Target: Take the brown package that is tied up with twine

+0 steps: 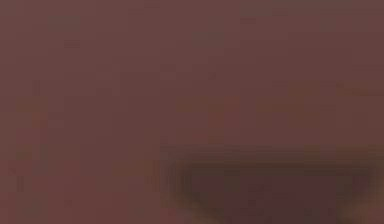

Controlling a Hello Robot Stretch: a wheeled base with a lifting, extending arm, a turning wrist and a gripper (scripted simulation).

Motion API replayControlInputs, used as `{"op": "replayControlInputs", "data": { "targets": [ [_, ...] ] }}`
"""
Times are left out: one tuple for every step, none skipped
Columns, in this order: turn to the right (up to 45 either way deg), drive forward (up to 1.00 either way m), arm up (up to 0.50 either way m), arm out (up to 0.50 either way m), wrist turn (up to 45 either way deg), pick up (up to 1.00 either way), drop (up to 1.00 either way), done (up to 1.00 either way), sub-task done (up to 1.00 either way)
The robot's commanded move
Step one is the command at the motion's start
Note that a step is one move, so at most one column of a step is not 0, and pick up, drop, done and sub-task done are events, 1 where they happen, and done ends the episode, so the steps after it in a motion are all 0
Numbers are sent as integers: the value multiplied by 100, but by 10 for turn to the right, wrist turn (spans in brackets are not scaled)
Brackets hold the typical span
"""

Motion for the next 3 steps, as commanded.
{"op": "replayControlInputs", "data": {
  "targets": [
    [0, 0, 0, 0, 450, 0, 0, 0, 0],
    [0, 0, 0, 0, 450, 0, 0, 0, 0],
    [0, 0, 0, 0, 300, 0, 0, 0, 0]
  ]
}}
